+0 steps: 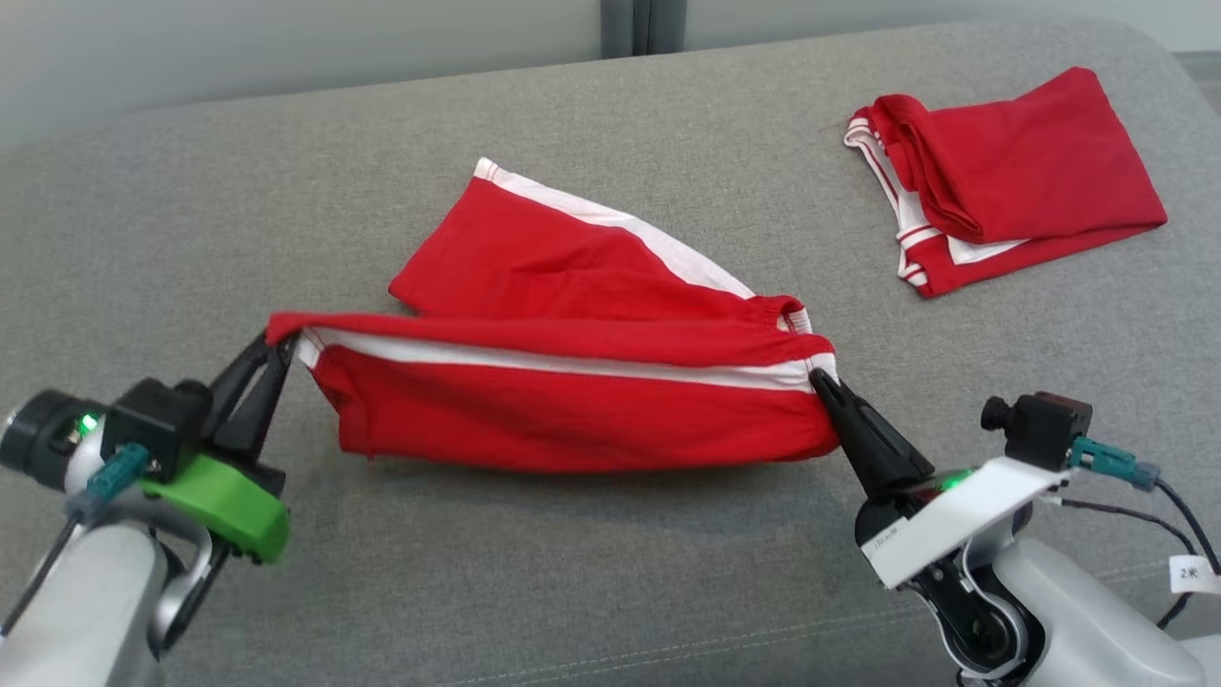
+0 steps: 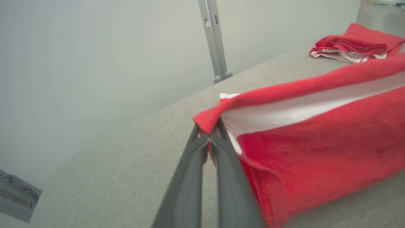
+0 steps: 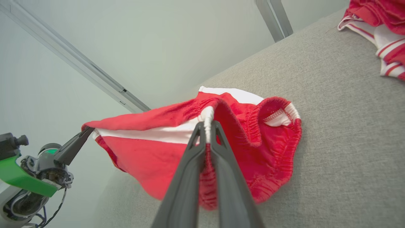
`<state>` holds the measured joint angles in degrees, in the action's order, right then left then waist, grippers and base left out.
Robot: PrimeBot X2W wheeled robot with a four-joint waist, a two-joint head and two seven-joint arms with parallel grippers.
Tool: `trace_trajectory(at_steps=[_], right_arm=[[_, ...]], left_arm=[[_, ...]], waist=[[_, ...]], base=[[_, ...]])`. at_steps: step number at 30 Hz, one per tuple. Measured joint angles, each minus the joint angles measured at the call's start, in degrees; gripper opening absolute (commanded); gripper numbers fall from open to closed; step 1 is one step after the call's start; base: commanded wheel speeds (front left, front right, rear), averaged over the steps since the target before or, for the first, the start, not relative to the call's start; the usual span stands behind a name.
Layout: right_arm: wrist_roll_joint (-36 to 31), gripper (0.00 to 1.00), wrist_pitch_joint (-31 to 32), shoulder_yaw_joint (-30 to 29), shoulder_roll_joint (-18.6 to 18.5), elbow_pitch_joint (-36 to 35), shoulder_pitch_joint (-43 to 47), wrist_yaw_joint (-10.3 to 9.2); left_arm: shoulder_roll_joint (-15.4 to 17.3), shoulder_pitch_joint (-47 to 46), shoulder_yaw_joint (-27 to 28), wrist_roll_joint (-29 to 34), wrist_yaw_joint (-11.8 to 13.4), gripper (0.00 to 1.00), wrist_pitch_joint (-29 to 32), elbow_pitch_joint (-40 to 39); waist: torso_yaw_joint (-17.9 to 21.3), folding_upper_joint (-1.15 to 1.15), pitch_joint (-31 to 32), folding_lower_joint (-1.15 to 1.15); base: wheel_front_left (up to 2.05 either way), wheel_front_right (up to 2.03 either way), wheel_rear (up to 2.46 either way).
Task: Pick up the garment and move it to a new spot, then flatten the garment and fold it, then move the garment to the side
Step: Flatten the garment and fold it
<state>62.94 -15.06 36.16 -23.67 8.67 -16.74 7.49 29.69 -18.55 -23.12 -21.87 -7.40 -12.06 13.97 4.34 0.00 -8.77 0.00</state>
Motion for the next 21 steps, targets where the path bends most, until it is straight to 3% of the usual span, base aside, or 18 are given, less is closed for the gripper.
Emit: trace_trajectory(at_steps=[10,21], right_arm=[[-1.7,0.0,0.0,-2.1,6.9,3.1,-8.7,0.0],[-3.6,0.0,0.0,-3.3,11.5,5.2,-13.6,-0.01]], left_arm=[[9.7,-21.0,-11.8,-6.0,0.0,0.0,6.0,2.9],[12.9,-37.2,-26.0,-12.3,0.0,0.0,7.6,11.2]], waist=[[5.0,0.0,-6.9,0.01],[11.3,0.0,-13.2,0.01]], base=[[0.0,0.0,0.0],[0.0,0.0,0.0]])
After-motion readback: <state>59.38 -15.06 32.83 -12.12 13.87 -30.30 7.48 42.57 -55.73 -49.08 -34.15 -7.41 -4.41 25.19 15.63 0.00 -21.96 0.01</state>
